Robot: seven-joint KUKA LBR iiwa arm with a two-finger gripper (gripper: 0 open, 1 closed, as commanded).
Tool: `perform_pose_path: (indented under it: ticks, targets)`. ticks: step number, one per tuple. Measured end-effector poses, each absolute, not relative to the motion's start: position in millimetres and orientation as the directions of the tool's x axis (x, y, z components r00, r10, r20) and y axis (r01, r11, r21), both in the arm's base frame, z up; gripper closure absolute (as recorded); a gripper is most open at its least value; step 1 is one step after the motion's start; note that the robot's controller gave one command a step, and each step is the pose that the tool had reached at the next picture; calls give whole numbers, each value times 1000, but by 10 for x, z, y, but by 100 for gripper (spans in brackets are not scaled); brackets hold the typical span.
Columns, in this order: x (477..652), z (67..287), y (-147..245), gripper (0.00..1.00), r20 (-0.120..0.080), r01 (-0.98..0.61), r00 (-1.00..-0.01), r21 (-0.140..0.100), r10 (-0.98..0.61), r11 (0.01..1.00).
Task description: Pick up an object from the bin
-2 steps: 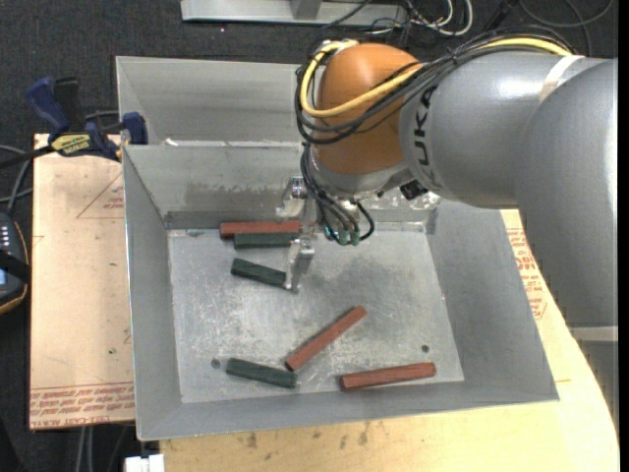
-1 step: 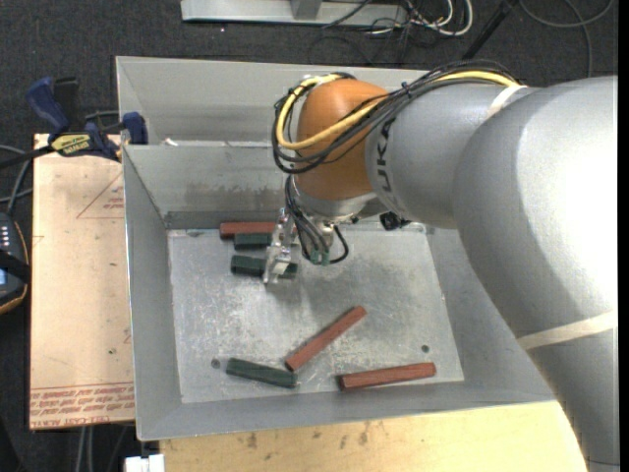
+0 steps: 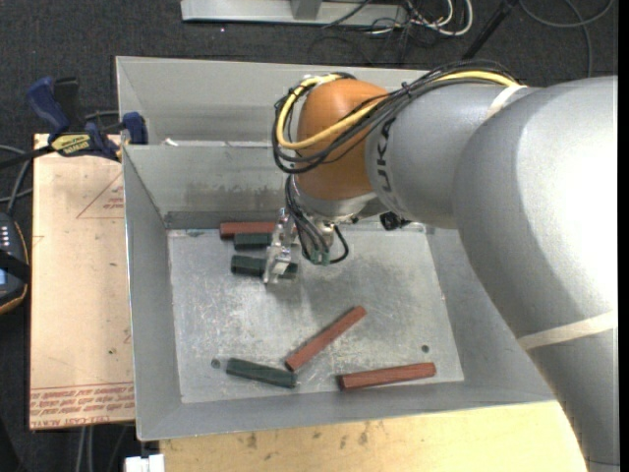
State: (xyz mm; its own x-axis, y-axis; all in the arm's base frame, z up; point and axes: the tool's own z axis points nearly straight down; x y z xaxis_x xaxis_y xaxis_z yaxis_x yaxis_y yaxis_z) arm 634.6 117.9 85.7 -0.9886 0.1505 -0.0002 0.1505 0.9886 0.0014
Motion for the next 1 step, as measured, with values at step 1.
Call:
perform_pose_path:
  ticks: [1]
  targets:
    - [6272, 2140, 1079, 100, -2, 138, -990, 2, 138, 990]
